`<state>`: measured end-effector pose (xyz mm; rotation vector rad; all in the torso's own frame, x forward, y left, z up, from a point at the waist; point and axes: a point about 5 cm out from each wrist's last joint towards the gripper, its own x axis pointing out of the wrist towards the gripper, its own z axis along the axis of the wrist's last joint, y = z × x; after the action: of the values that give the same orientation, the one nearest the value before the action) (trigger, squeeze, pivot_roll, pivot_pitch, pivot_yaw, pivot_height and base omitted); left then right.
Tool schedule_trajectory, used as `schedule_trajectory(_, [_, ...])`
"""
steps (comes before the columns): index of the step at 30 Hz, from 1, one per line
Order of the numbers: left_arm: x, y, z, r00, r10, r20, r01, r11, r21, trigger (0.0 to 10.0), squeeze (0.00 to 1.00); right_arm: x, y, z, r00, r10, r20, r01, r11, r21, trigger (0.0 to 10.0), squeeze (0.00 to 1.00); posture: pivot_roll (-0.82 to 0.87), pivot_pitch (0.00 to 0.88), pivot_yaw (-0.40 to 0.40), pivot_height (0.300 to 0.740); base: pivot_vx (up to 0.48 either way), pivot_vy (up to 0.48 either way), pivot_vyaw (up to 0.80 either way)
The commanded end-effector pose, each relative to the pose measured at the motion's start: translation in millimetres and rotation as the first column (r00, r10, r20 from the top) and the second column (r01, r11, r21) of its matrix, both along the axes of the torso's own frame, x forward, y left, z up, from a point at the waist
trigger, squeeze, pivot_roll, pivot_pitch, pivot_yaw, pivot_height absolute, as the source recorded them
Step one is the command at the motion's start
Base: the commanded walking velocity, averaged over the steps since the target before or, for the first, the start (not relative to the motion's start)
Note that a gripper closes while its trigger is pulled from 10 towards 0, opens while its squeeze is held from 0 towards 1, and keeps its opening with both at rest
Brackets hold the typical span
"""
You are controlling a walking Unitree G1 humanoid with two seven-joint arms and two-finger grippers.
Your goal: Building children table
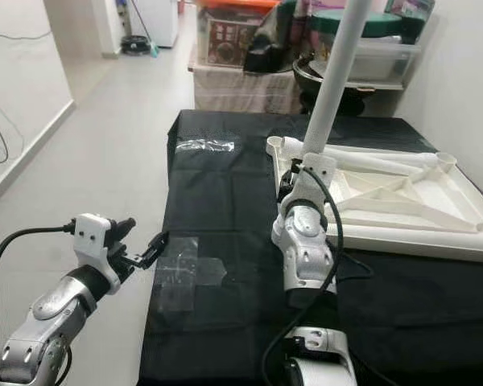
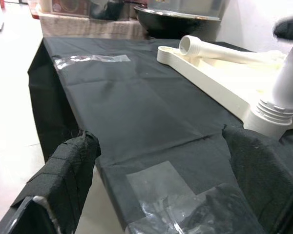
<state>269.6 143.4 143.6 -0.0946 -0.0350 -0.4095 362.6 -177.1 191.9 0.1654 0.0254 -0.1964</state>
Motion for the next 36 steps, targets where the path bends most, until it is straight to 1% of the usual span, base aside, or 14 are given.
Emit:
schedule_trajectory(1, [-1.1, -3.1, -6, 1.0, -0.013, -0.025, 0.013, 1.0, 0.005, 10.0, 0.0, 5.4, 10.9, 11, 0.985, 0.159, 0.069, -0.161, 0.987, 0.021, 10.0, 0.0, 0.07, 0.0, -0.077, 0.74, 0.0, 0.0, 0.0])
schedule_trajectory(5, [-1.2, -3.5, -6, 1.0, -0.014, -0.026, 0.014, 1.0, 0.004, 10.0, 0.0, 7.8, 7.9, 8, 0.938, 0.339, 0.075, -0.339, 0.941, -0.002, 10.0, 0.0, 0.08, 0.0, -0.08, 0.74, 0.0, 0.0, 0.0])
schedule_trajectory(7, [-0.5, -2.0, -5, 1.0, -0.012, -0.024, 0.012, 1.0, 0.005, 10.0, 0.0, 10.4, -20.1, -2, 0.874, 0.485, 0.017, -0.484, 0.873, -0.06, 10.0, 0.0, 0.08, 0.0, -0.083, 0.74, 0.0, 0.0, 0.0])
schedule_trajectory(11, [-0.4, -1.0, -5, 1.0, -0.01, -0.024, 0.01, 1.0, 0.008, 10.0, 0.0, 12.3, -30.8, -6, 0.861, 0.507, -0.041, -0.508, 0.854, -0.111, 9.1, 0.0, 0.08, 0.0, -0.083, 0.74, 0.0, 0.0, 0.0])
schedule_trajectory(12, [-0.6, -1.3, -6, 1.0, -0.011, -0.025, 0.011, 1.0, 0.008, 10.0, 0.0, 12.8, -32.8, -7, 0.846, 0.529, -0.061, -0.533, 0.837, -0.126, 6.7, 0.0, 0.08, 0.0, -0.083, 0.74, 0.0, 0.0, 0.0])
schedule_trajectory(14, [-0.8, -1.6, -6, 1.0, -0.011, -0.025, 0.011, 1.0, 0.008, 10.0, 0.0, 13.0, -33.8, -7, 0.835, 0.545, -0.07, -0.549, 0.825, -0.134, 6.7, 0.0, 0.08, 0.0, -0.083, 0.74, 0.0, 0.0, 0.0])
schedule_trajectory(15, [-0.7, -2.6, -6, 1.0, -0.013, -0.026, 0.013, 1.0, 0.007, 10.0, 0.0, 15.7, -36.7, -8, 0.834, 0.547, -0.072, -0.552, 0.825, -0.121, 0.0, 0.0, 0.08, 0.0, -0.085, 0.74, 0.0, 0.0, 0.0])
schedule_trajectory(23, [-0.7, -2.5, -6, 1.0, -0.011, -0.025, 0.011, 1.0, 0.006, 10.0, 0.0, 20.9, -33.5, -12, 0.907, 0.42, -0.004, -0.42, 0.907, -0.026, 0.0, 0.0, 0.08, 0.0, -0.085, 0.74, 0.0, 0.0, 0.0])
schedule_trajectory(26, [-1.3, -1.6, -6, 1.0, -0.01, -0.027, 0.01, 1.0, 0.008, 10.0, 0.0, 19.8, -39.6, -24, 0.991, 0.132, -0.011, -0.131, 0.988, 0.079, 0.0, 0.0, 0.09, 0.0, -0.083, 0.74, 0.0, 0.0, 0.0])
schedule_trajectory(29, [-1.3, -1.6, -6, 1.0, -0.01, -0.027, 0.01, 1.0, 0.008, 10.0, 0.0, 19.8, -39.6, -24, 0.991, 0.132, -0.011, -0.131, 0.988, 0.079, 0.0, 0.0, 0.09, 0.0, -0.083, 0.74, 0.0, 0.0, 0.0])
schedule_trajectory(30, [-1.6, -1.0, -6, 1.0, -0.009, -0.028, 0.009, 1.0, 0.009, 10.0, 0.0, 9.0, -40.1, -41, 0.995, -0.05, -0.087, 0.054, 0.998, 0.043, 0.0, 0.0, 0.08, 0.0, -0.08, 0.74, 0.0, 0.0, 0.0])
schedule_trajectory(31, [-1.6, -1.0, -6, 1.0, -0.009, -0.028, 0.009, 1.0, 0.009, 10.0, 0.0, 9.0, -40.1, -41, 0.995, -0.05, -0.087, 0.054, 0.998, 0.043, 0.0, 0.0, 0.08, 0.0, -0.08, 0.74, 0.0, 0.0, 0.0])
schedule_trajectory(32, [-1.6, -1.9, -6, 1.0, -0.01, -0.028, 0.011, 1.0, 0.009, 10.0, 0.0, -7.1, -31.2, -56, 0.969, -0.196, -0.153, 0.197, 0.98, -0.005, 0.0, 0.0, 0.09, 0.0, -0.08, 0.74, 0.0, 0.0, 0.0])
schedule_trajectory(36, [-1.4, -2.5, -6, 1.0, -0.013, -0.028, 0.013, 1.0, 0.009, 10.0, 0.0, -25.9, -5.5, -61, 0.95, -0.26, -0.175, 0.25, 0.965, -0.076, 0.0, 0.0, 0.08, 0.0, -0.079, 0.74, 0.0, 0.0, 0.0])
